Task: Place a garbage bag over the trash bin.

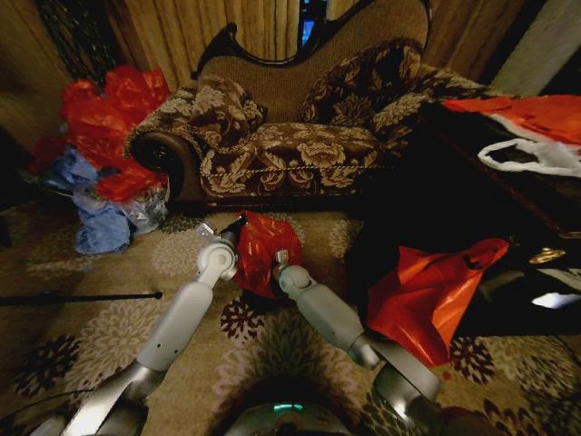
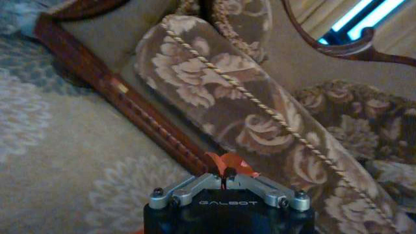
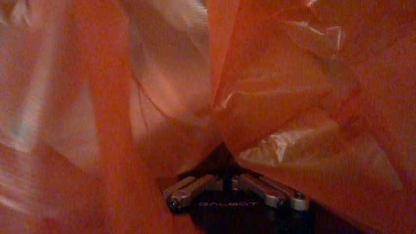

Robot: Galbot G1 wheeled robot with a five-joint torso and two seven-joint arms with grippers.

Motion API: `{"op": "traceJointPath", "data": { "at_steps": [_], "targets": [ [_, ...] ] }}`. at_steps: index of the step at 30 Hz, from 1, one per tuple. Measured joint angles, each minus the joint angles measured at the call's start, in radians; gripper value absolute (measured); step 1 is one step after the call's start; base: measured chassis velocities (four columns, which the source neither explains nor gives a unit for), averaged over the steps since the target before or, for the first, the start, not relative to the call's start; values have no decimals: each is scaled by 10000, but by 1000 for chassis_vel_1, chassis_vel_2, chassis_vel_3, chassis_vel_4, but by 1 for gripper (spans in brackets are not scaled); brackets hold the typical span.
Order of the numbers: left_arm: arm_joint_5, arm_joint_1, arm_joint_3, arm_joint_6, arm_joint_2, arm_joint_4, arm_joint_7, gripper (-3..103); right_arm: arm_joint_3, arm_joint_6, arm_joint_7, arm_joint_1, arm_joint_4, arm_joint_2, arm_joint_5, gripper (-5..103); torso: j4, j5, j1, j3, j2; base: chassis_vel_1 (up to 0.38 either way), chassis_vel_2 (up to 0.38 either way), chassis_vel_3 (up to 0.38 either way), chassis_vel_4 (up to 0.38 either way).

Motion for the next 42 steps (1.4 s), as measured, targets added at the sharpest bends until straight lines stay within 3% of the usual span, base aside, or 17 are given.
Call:
{"op": "traceJointPath", "data": {
  "at_steps": [5, 15, 27, 30, 31, 33, 36, 38, 41, 42],
  "targets": [
    [122, 386, -187, -46, 57, -430, -482, 0, 122, -328, 173, 267, -815, 448, 355, 0, 3, 3, 0, 0, 2, 0, 0, 0, 0],
    [223, 1495, -773, 123, 153, -1295, -1094, 0, 8, -865, 379, 389, -1711, 492, 467, 0, 2, 2, -1, 0, 2, 0, 0, 0, 0],
    [250, 2112, -1160, 476, 152, -1768, -1471, 0, 54, -1142, 336, 539, -2372, 473, 442, 0, 0, -5, 5, 9, 0, 0, 0, 0, 0],
    [276, 2132, -1159, 484, 149, -1856, -1466, 0, -90, -1340, 477, 449, -1721, 470, 504, 0, -3, 6, 2, 1, 2, 0, 0, 0, 0],
    [292, 2129, -1139, 484, 141, -1858, -1450, 0, -247, -1433, 582, 377, -1346, 472, 656, 5, 1, 4, 2, 3, 1, 0, 0, 0, 0],
    [311, 2107, -1106, 485, 138, -1858, -1432, 0, -380, -1478, 688, 317, -1049, 471, 761, 5, 2, -2, 1, 2, 1, 0, 0, 0, 0],
    [327, 1957, -926, 484, 136, -1831, -1393, 0, -575, -1508, 1096, 201, -225, 471, 997, 22, 1, 1, 1, 2, 1, 0, 0, 0, 0],
    [327, 1921, -883, 485, 137, -1818, -1387, 0, -591, -1516, 1234, 198, -76, 469, 1068, 22, 0, 1, 0, 2, 1, 0, 0, 0, 0],
    [325, 1788, -743, 484, 126, -1816, -1403, 0, -760, -1594, 1753, 312, 714, 468, 1314, 38, -2, 0, 1, 2, 1, 0, 0, 0, 0],
    [325, 1788, -743, 484, 126, -1816, -1403, 0, -760, -1594, 1753, 312, 714, 468, 1314, 38, -2, 0, 1, 2, 1, 0, 0, 0, 0]
  ]
}}
